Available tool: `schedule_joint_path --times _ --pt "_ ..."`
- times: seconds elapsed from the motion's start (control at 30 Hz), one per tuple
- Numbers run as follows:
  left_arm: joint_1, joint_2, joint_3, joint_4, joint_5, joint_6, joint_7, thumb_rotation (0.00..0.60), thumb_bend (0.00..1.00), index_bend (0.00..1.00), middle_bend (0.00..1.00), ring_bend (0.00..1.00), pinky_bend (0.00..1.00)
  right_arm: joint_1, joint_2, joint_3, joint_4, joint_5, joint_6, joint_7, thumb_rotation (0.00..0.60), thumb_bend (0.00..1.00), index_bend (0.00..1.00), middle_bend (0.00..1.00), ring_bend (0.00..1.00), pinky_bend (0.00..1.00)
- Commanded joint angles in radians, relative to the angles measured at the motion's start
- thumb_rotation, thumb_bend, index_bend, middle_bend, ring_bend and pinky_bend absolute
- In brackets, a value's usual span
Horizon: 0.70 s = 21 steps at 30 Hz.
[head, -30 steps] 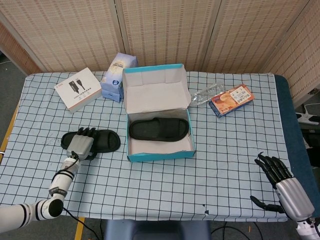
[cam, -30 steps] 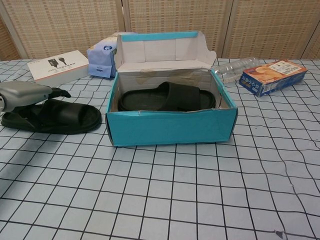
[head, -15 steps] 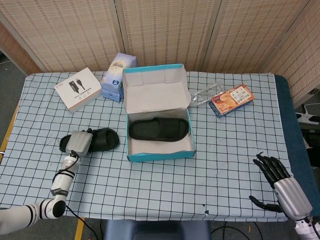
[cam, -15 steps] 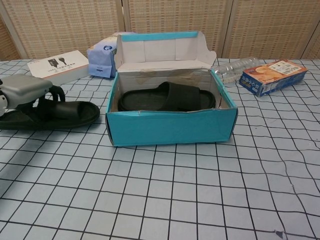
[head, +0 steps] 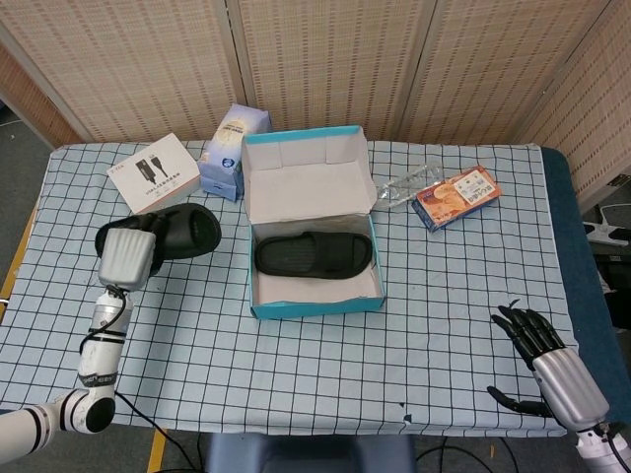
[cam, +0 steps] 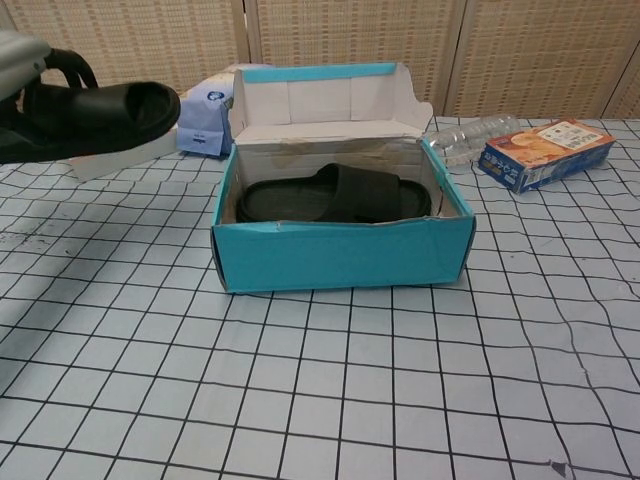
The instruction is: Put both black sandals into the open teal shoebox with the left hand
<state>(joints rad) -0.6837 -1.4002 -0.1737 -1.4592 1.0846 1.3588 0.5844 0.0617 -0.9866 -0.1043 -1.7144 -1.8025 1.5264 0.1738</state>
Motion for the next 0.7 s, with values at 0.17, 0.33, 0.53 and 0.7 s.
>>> schedule_joint_path --times 0.17,0.33,0.53,0.7 --pt "-0.020 0.023 -0.078 -0.197 0.015 0.010 0.018 0.600 0.47 0.49 0.60 0.57 0.70 0.011 -0.006 0.000 -0.006 0.007 -0.025 -0.011 0.471 0.15 0.00 0.00 0.00 0.00" --pt "-0.099 -0.158 -0.102 -0.181 0.027 0.025 0.122 0.600 0.47 0.49 0.60 0.57 0.70 0.022 -0.013 -0.007 -0.011 0.009 -0.056 -0.018 0.471 0.15 0.00 0.00 0.00 0.00" --pt "-0.203 -0.378 -0.113 -0.026 0.069 0.027 0.238 0.600 0.47 0.49 0.60 0.58 0.71 0.035 -0.014 -0.015 -0.012 0.006 -0.084 -0.013 0.470 0.15 0.00 0.00 0.00 0.00" --pt "-0.273 -0.456 -0.146 0.079 0.136 0.049 0.318 0.600 0.47 0.49 0.60 0.58 0.71 0.045 -0.006 -0.022 -0.009 0.004 -0.098 0.003 0.470 0.15 0.00 0.00 0.00 0.00"
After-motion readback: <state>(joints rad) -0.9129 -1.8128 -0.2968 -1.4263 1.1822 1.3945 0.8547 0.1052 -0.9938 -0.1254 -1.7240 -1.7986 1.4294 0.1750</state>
